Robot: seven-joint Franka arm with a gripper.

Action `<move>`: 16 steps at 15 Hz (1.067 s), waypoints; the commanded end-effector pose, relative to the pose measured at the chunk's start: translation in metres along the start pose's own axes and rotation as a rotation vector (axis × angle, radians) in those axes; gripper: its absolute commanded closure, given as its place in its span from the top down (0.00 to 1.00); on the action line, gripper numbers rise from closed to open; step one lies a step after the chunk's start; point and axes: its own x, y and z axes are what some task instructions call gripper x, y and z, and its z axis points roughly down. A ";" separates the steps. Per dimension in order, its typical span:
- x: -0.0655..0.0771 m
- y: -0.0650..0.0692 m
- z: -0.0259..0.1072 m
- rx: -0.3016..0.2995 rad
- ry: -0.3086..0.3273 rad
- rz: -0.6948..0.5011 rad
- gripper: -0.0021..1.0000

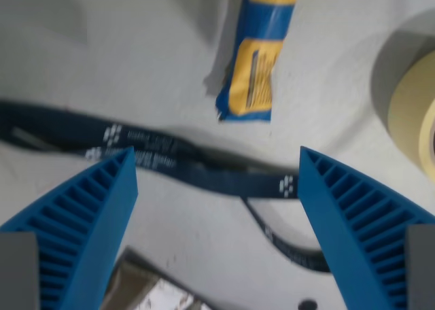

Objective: Move above the blue bag

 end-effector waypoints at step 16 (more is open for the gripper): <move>0.052 0.025 0.055 0.023 -0.019 0.217 1.00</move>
